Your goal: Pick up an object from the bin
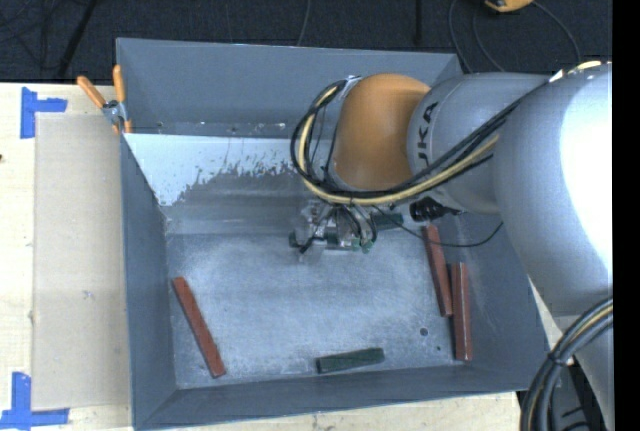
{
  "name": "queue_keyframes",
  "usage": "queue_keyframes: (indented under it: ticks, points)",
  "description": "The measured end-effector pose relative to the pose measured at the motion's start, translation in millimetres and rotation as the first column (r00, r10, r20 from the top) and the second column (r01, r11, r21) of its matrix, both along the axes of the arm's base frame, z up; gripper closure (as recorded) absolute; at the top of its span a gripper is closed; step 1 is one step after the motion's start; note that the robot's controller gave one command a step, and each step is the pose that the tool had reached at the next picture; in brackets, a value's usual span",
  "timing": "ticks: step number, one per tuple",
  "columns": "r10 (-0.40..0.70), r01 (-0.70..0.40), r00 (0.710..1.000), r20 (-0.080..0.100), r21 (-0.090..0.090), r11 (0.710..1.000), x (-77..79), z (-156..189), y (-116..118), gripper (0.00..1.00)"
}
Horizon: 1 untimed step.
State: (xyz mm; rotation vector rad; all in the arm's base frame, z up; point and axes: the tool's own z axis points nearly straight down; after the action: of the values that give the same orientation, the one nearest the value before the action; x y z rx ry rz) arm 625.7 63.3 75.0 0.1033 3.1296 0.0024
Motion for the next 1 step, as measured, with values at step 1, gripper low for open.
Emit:
queue_keyframes:
  ticks: [1]
  points:
    - [0.001, -0.001, 1.000, -0.008, -0.001, 1.000, -2.5, -3.4, -0.2, 0.00]
